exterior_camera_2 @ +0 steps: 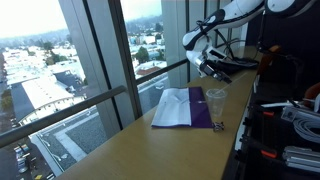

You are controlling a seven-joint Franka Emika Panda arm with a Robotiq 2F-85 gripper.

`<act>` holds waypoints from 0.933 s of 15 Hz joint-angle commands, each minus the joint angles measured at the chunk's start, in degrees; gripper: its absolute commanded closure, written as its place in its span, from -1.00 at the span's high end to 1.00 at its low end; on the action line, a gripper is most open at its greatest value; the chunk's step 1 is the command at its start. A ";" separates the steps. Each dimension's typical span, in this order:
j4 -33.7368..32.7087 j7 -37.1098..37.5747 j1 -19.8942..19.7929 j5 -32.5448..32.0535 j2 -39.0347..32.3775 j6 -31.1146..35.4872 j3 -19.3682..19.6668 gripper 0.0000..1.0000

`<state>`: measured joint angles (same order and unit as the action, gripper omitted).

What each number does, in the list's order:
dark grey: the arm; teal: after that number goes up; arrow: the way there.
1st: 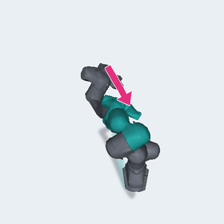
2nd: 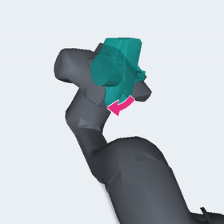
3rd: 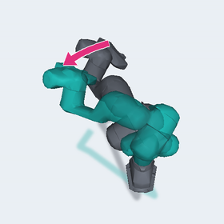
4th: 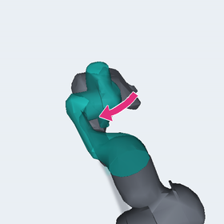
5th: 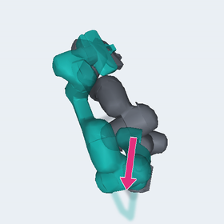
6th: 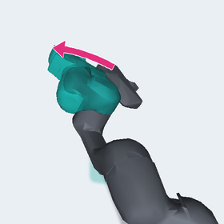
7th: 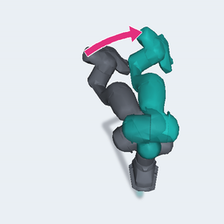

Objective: Place the straw in the cup

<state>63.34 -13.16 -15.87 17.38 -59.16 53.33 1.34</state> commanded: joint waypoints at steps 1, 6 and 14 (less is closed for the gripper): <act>8.92 -3.91 -0.01 -1.99 7.46 3.55 0.14 1.00; 16.75 -7.19 0.49 -5.07 13.00 6.71 0.28 1.00; 27.03 -11.35 0.61 -11.13 18.37 12.57 0.13 1.00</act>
<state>85.29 -22.77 -15.61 8.07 -44.52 63.38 1.40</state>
